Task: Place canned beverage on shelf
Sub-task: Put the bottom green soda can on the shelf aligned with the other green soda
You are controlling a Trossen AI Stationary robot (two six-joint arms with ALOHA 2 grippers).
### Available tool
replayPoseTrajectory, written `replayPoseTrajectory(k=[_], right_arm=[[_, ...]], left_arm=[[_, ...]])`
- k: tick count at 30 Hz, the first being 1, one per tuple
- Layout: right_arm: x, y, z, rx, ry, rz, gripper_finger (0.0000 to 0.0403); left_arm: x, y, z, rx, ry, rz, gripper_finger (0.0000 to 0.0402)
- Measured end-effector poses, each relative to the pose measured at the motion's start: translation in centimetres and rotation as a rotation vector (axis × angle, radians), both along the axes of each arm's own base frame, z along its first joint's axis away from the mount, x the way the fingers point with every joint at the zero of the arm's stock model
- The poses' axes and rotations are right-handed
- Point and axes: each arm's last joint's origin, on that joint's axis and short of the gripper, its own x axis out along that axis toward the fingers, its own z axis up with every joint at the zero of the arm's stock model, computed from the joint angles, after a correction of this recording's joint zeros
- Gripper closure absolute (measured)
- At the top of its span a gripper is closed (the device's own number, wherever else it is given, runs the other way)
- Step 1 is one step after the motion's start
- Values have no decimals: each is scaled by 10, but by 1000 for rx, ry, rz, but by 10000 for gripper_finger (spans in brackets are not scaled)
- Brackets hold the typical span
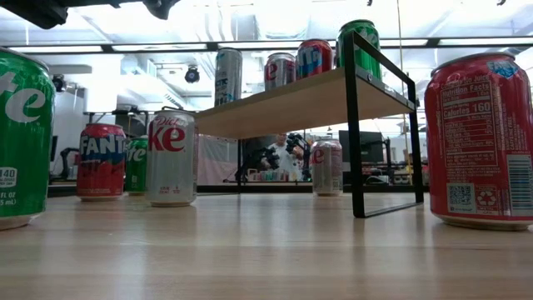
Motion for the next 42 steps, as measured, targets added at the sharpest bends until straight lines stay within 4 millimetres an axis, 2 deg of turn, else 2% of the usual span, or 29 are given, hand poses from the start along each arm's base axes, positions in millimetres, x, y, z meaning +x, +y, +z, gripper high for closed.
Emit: replayPoseTrajectory(k=[7,13,20,23,28,35,42], right_arm=[[-6,-2,-16,-45,-6,41,390],[-25,-10,-25,-27,-46,150,390],[-61,-26,-37,10,-111,209,390],[-77,-32,-42,21,-133,216,390],[-99,-41,-53,61,-137,202,390],[-114,-45,-64,138,-129,204,390],[-113,-44,-69,151,-105,214,390]], left_arm=[[0,0,0,-46,-10,-12,401],[-1,-7,5,-155,-33,-67,401],[3,-39,12,-286,6,-220,401],[6,-56,27,-305,-18,-286,401],[21,-76,48,-297,18,-327,401],[44,-90,57,-330,356,-282,401],[51,-96,42,-383,772,8,401]])
